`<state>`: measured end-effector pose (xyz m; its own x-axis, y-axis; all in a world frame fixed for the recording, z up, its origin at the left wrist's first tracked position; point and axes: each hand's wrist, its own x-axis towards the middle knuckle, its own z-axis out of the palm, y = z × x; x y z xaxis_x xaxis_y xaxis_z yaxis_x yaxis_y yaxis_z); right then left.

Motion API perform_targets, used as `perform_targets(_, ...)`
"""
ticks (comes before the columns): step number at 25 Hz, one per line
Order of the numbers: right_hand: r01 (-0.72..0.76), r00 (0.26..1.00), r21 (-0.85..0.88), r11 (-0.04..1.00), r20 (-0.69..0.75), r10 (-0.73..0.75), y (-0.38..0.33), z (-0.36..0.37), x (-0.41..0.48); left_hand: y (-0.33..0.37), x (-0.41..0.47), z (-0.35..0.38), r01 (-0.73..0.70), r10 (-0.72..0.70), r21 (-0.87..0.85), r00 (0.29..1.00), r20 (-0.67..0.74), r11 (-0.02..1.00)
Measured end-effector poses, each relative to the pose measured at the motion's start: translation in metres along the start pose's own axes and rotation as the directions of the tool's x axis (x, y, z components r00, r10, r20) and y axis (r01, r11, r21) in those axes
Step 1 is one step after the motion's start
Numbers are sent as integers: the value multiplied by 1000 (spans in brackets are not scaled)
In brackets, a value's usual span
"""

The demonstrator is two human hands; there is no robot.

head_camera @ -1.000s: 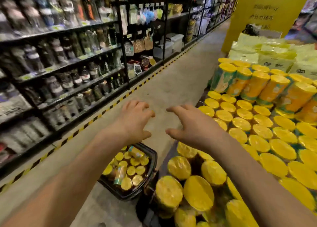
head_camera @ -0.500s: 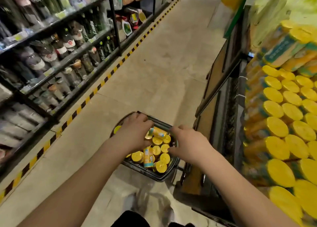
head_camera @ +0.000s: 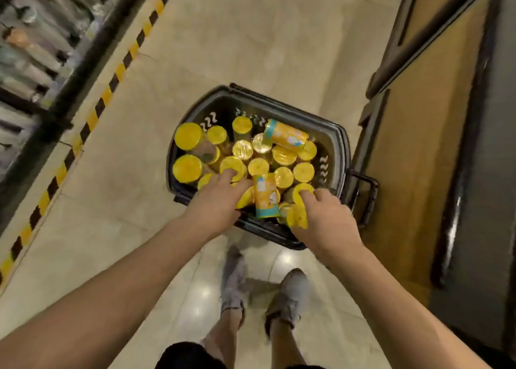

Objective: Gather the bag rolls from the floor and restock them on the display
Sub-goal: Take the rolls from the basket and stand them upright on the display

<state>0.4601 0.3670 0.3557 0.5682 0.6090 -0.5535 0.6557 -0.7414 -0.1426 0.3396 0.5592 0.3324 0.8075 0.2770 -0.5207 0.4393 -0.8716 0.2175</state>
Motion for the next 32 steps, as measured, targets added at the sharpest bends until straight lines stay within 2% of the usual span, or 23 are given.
perform_targets(3,-77,997,-22,997,-28,76,13,61,22,-12,35,60,26,-27,42,1000,8,999)
perform_targets(7,-136,991,-17,991,14,136,16,101,39,-21,51,97,50,-27,181,991,-130,982)
perform_targets(9,-146,989,13,989,-9,146,16,105,48,-23,55,97,52,-22,172,985,-172,984)
perform_targets(13,-98,993,57,994,-65,102,14,80,43,-23,45,64,-13,19,40,988,-154,999)
perform_targets(17,-50,980,161,986,-181,79,7,1,10,-16,2,-17,-70,45,-116,976,-212,991)
perform_targets(21,38,961,412,910,-265,79,-5,-132,-66,22,-67,-151,-159,65,-336,960,-274,928)
perform_targets(23,105,941,444,890,-333,55,-9,-197,-109,42,-100,-216,-245,116,-351,930,-350,904)
perform_targets(27,194,812,408,892,-577,87,6,-324,-227,113,-173,-346,-483,286,-262,790,-543,835)
perform_targets(29,207,719,411,888,-679,147,24,-367,-287,153,-197,-392,-600,371,-203,690,-622,774)
perform_targets(32,229,610,428,874,-763,213,58,-405,-355,213,-216,-434,-720,450,-187,591,-669,668)
